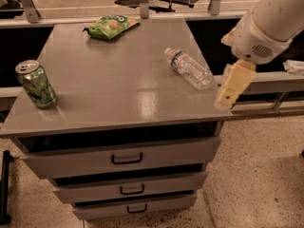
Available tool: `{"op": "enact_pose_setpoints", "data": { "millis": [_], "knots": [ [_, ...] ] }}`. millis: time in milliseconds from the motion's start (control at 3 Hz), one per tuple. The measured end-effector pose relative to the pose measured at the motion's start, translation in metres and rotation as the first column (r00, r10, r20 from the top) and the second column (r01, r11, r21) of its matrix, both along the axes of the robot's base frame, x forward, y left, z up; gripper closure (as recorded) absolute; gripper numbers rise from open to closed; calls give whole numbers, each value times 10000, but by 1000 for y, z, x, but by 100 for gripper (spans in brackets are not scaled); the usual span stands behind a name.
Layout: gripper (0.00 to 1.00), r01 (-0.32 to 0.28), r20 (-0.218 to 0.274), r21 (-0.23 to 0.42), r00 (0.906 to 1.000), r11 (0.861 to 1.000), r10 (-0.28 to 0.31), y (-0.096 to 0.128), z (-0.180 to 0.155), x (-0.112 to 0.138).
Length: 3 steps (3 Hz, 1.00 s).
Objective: Pick water bottle
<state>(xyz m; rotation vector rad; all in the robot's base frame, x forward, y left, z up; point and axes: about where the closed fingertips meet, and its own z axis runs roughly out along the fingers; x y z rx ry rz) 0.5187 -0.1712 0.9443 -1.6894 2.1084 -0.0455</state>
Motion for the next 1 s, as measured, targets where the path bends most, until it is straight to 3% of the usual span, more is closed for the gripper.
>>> {"op": "enact_pose_setpoints", "data": {
  "millis": [333, 667, 1000],
  "knots": [
    [0, 90, 261, 778, 9996, 9969, -111, 24, -20, 48],
    [0, 543, 523, 1785, 9965, 9824, -645, 51, -41, 107],
    [0, 1088, 403, 2296, 9918, 9672, -1211, 55, -58, 141]
  ]
}}
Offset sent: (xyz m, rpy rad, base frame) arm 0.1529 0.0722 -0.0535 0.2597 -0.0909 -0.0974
